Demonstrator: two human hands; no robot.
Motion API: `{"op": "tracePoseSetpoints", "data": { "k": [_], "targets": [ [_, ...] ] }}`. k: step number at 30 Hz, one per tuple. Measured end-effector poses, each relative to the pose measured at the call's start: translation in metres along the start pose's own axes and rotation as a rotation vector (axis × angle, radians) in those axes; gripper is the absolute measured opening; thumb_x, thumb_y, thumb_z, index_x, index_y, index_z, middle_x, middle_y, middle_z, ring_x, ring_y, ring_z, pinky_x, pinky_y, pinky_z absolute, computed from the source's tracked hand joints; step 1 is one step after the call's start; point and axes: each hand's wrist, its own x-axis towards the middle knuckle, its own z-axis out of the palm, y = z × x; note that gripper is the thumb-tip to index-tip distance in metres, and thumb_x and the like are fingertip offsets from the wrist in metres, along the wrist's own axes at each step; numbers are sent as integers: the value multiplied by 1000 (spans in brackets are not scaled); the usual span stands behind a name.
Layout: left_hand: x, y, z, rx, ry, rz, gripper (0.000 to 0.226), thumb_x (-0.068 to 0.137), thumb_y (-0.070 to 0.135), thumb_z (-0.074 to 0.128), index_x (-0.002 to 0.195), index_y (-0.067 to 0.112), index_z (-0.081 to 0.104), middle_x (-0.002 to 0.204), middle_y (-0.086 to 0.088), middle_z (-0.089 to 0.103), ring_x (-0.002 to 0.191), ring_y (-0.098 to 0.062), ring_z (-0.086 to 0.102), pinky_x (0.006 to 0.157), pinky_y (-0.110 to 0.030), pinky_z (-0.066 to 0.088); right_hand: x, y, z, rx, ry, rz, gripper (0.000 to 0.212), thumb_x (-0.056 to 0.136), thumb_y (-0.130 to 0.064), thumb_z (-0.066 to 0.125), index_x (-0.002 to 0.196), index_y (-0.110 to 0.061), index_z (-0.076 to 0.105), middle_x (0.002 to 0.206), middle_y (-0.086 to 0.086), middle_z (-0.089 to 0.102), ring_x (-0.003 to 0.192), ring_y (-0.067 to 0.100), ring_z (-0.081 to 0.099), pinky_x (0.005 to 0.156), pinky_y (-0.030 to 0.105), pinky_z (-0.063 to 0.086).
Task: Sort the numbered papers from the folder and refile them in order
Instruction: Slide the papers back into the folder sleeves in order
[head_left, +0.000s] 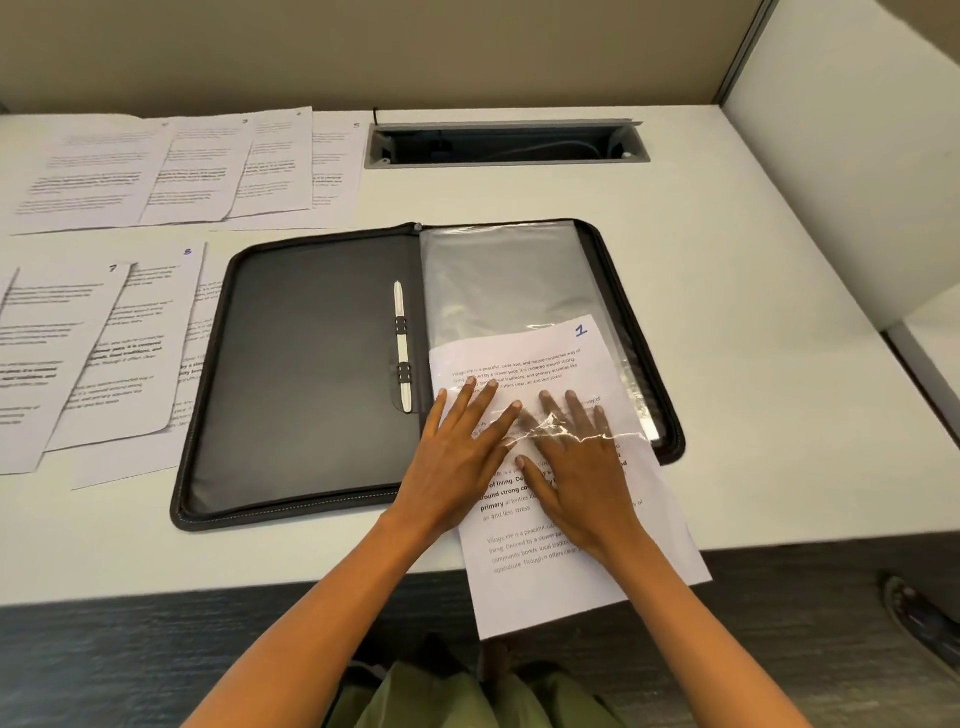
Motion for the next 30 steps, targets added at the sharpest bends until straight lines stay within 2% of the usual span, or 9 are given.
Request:
{"op": "tracePoseSetpoints", "data": {
  "k": [3,9,12,13,16,19,23,27,30],
  "targets": [
    [2,0,3,-14,-19,20,51,101,46,16,145,24,31,150,-12,32,140,-32,23,111,-53,12,13,4,4,-55,-57,24,60,98,-52,19,150,-22,27,157,5,21,146,29,15,117,47,6],
    [2,-2,4,-49,-60,1,53,100,49,15,145,26,26,153,-10,27,143,-29,16,115,-51,12,50,4,6,-120,-144,94,65,100,-49,-3,147,-18,31,151,14,34,138,39,30,111,52,10],
    [3,-4,1,-37,-55,3,58,97,58,14,146,26,21,154,-9,24,144,-29,13,115,-51,9,64,3,3,-186,-214,89,82,84,-61,-23,151,-24,5,159,8,5,146,34,6,115,48,-6],
    [4,-6,1,-38,-51,-3,63,95,62,14,146,26,19,155,-9,20,145,-28,10,116,-50,6,63,4,2,-148,-231,96,84,80,-63,-20,151,-23,3,160,8,1,147,32,0,115,47,-8],
    [5,-15,-2,-48,-55,-44,76,87,74,16,149,32,6,158,-3,2,146,-22,-9,116,-43,-10,36,1,-6,-34,-89,72,72,95,-58,1,149,-18,27,156,14,21,145,33,13,117,48,7],
    [6,-22,-3,-46,-100,-75,88,78,83,12,149,32,-3,157,0,-12,143,-20,-18,114,-41,-18,6,5,-4,-49,-85,22,68,97,-61,10,148,-22,32,155,12,25,144,33,18,114,49,11],
    [6,-22,-2,2,-147,-61,92,75,86,6,147,30,-10,156,0,-16,142,-22,-20,112,-39,-19,13,9,-2,-105,-131,25,69,95,-63,7,150,-26,25,158,9,17,145,33,14,114,50,9],
    [6,-21,-4,5,-168,-66,90,75,85,5,146,33,-11,155,1,-17,141,-21,-23,112,-38,-19,36,10,4,-119,-132,22,67,98,-59,10,148,-21,32,156,12,21,144,36,18,114,53,13],
    [6,-21,-5,-3,-164,-78,82,79,81,8,146,36,-10,155,2,-18,142,-20,-24,114,-39,-17,58,11,2,-82,-184,54,85,86,-70,-6,150,-23,25,158,10,15,146,34,9,116,50,-1]
  ]
}}
